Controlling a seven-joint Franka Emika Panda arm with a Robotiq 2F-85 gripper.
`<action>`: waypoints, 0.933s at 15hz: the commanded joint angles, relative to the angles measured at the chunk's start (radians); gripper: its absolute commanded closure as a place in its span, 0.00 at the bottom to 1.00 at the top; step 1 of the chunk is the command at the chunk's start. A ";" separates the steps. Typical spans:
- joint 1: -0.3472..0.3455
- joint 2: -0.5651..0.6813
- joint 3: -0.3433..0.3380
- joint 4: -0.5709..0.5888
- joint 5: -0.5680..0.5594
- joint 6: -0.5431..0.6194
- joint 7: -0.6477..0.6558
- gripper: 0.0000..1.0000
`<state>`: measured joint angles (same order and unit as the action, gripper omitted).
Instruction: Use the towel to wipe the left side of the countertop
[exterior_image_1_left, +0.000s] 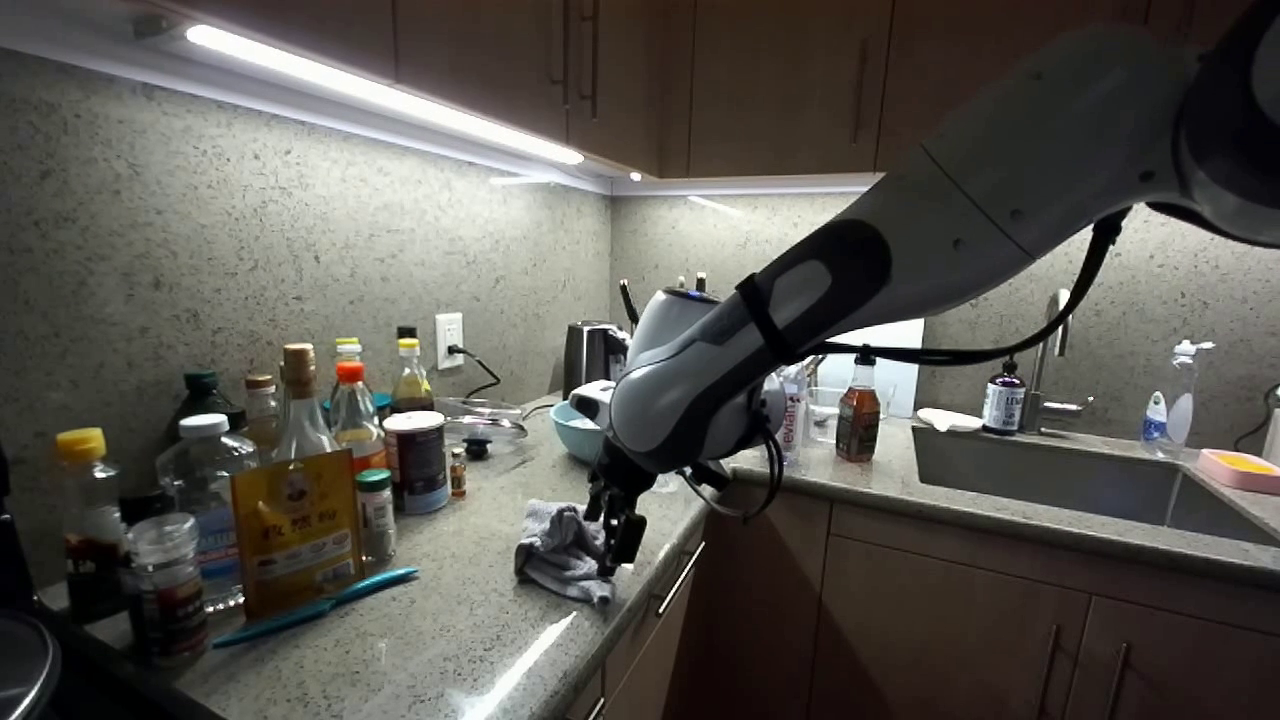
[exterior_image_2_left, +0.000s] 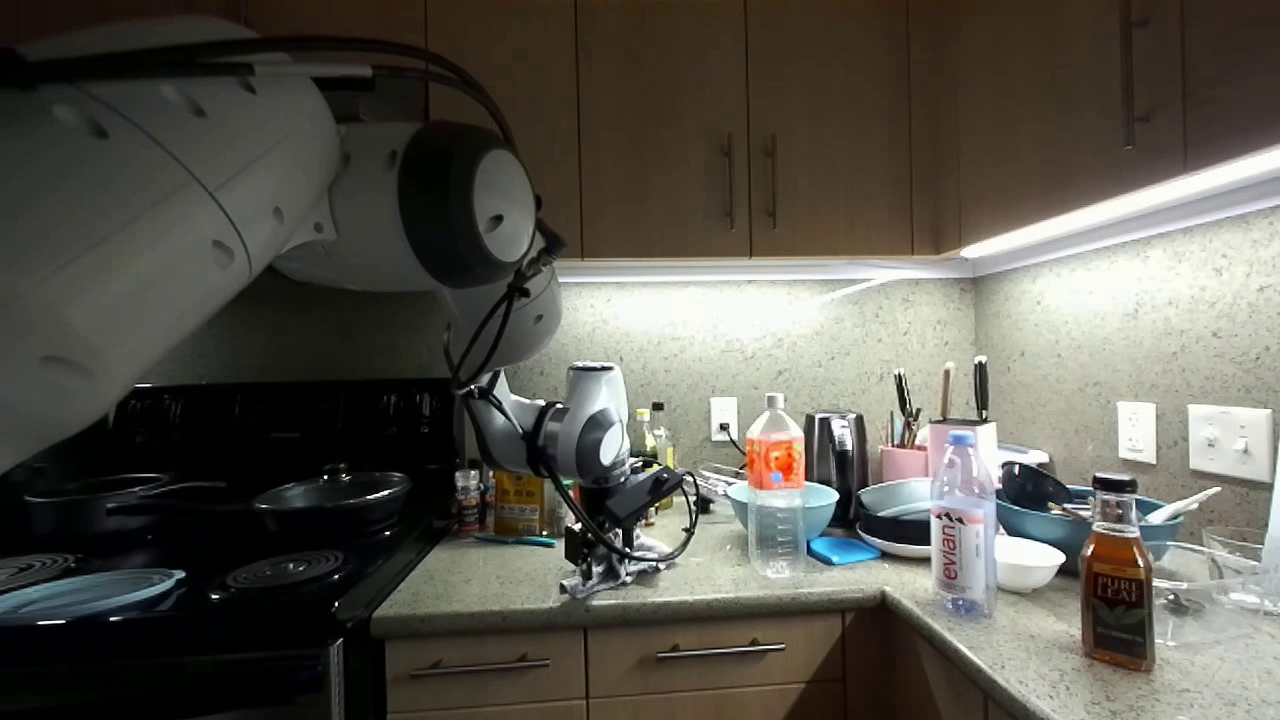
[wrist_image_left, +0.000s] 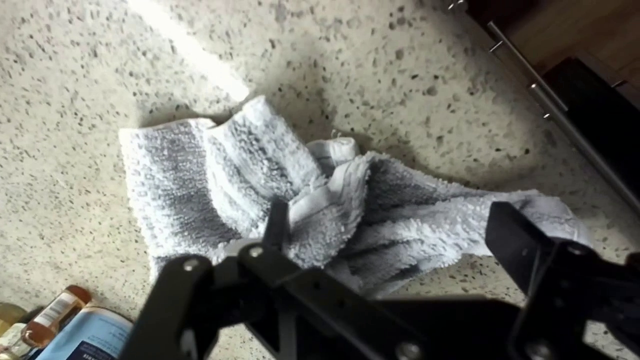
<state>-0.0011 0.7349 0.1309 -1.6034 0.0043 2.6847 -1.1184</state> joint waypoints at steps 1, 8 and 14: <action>-0.033 0.003 0.033 0.004 -0.013 -0.041 0.030 0.00; -0.097 -0.001 0.118 0.030 0.067 -0.166 0.006 0.00; -0.079 0.001 0.114 0.046 0.045 -0.085 -0.005 0.00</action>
<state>-0.0962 0.7326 0.2530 -1.5691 0.0704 2.5448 -1.1134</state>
